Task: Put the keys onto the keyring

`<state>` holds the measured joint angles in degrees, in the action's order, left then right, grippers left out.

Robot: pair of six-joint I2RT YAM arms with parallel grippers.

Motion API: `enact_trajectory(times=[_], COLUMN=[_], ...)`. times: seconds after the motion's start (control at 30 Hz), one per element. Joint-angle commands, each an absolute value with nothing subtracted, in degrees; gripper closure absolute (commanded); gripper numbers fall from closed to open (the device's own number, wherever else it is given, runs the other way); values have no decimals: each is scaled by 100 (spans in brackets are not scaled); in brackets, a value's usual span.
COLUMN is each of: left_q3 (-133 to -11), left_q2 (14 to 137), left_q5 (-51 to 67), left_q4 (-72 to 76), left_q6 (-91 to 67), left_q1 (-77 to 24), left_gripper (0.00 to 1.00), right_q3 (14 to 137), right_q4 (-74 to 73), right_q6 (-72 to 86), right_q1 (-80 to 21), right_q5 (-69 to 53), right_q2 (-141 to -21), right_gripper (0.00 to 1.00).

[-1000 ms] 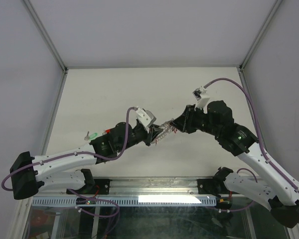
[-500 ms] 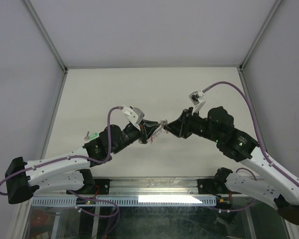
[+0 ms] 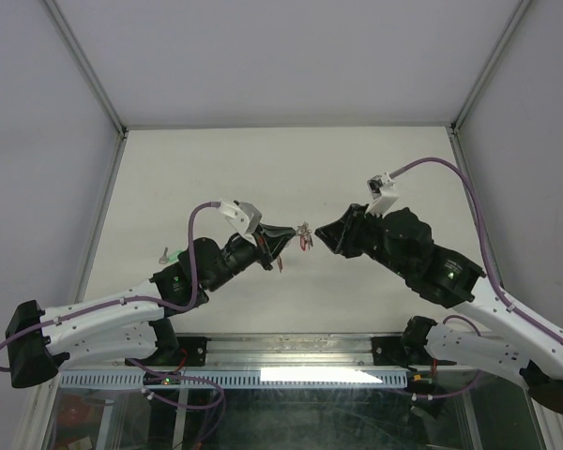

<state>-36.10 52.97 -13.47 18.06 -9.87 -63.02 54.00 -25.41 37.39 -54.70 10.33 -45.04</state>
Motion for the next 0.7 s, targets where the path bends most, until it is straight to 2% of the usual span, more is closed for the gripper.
enact_trajectory(times=[0.0, 0.2, 0.43, 0.67], left_q3=[-3638, -3644, -3660, -3664], left_q2=[5089, 5080, 5071, 5058], left_q5=[-1434, -1416, -1355, -1292], left_q4=[2230, 2215, 2189, 2180], left_q6=[-1038, -1034, -1052, -1072], left_q1=[-6319, -6310, -6311, -6311], left_gripper=[100, 100, 100, 100], right_q3=[5571, 5581, 5240, 4891], right_q4=[-2826, -2748, -2003, -1472], right_q6=[4286, 4722, 5414, 5813], right_q1=[-5478, -5363, -5092, -4813], right_q5=[1719, 1321, 466, -41], right_q2=[-4530, -4650, -4666, -4715], right_gripper=[69, 66, 60, 62])
